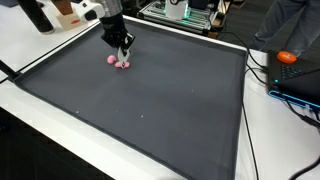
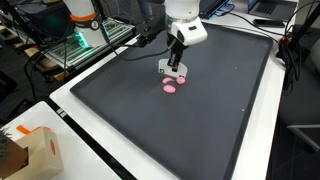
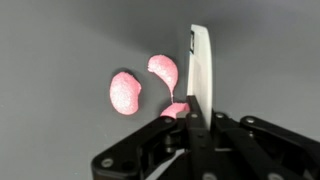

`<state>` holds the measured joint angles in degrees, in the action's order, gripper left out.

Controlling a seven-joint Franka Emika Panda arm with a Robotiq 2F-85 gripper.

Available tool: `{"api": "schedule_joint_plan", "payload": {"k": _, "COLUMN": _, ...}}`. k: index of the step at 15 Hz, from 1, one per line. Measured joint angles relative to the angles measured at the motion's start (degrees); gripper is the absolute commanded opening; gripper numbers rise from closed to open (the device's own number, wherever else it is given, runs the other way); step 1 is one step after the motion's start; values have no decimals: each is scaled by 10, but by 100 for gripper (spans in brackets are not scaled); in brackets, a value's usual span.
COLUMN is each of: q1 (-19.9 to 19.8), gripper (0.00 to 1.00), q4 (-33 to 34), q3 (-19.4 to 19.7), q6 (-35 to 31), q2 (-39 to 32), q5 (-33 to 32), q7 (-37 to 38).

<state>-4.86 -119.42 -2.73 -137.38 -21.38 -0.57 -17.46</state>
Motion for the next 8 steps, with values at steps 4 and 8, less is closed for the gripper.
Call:
{"api": "schedule_joint_plan", "payload": {"k": 4, "q1": 4, "gripper": 1, "q4": -7, "q3": -6, "q6": -25, "q2": 0, "q5": -1, "q7": -18}}
{"api": "schedule_joint_plan", "payload": {"k": 8, "q1": 7, "gripper": 1, "q4": -13, "q3": -7, "q6": -85, "q2": -7, "q5": -5, "q7": -29}}
